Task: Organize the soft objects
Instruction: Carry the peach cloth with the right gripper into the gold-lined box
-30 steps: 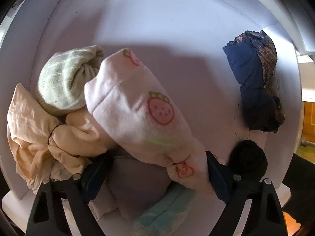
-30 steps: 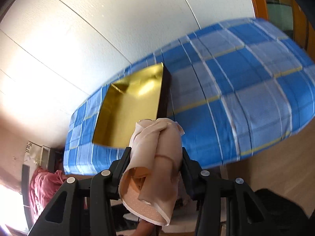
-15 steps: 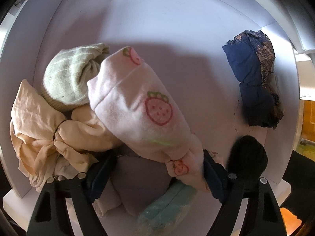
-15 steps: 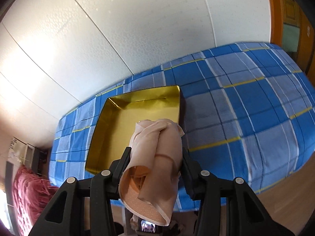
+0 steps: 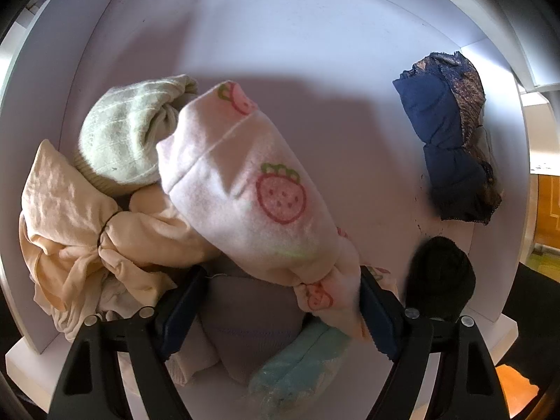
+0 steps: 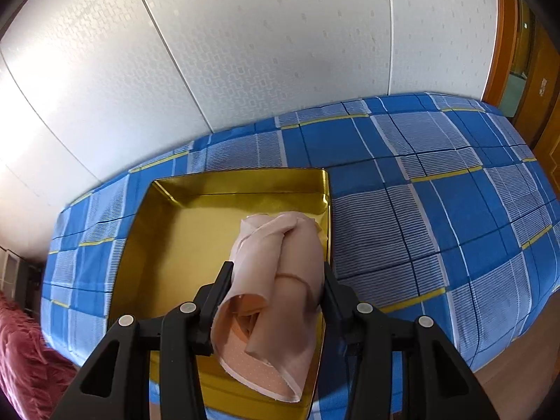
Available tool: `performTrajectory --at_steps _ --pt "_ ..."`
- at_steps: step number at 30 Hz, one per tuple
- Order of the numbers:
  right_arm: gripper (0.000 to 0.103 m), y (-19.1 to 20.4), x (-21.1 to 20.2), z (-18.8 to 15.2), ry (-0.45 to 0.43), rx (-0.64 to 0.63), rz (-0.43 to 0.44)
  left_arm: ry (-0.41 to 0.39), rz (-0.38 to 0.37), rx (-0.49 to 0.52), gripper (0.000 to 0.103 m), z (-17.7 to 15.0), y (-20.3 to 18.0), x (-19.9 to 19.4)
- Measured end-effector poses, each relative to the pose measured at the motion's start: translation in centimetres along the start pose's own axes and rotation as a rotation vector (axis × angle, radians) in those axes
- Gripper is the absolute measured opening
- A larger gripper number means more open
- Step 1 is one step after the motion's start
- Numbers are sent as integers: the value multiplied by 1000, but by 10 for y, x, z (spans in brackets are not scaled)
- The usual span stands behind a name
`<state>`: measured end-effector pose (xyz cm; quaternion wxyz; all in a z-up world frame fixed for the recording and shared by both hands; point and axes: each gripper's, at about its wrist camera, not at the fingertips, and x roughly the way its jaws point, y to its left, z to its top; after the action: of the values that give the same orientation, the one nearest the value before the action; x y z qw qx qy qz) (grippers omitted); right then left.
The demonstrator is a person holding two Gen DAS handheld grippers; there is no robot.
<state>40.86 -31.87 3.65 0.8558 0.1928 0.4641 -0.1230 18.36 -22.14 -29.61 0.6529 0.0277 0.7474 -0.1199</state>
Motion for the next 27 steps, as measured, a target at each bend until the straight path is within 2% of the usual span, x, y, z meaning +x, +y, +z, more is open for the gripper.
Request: performTrajectory --at_steps 5,10,16,21,27 --pt "46 8 18 -2 -11 -22 -47 0 3 1 84 1 -3 -7" --pt "47 18 45 -16 22 -44 -47 -1 5 0 84 1 -5 -10" --pt "49 24 74 -30 99 -60 -37 -2 4 -1 84 2 -5 -10" --pt "49 17 81 -37 94 -50 -24 -2 4 0 84 2 -6 -10" --pt "46 6 79 -45 86 -44 -119 0 3 -1 84 3 -5 -10"
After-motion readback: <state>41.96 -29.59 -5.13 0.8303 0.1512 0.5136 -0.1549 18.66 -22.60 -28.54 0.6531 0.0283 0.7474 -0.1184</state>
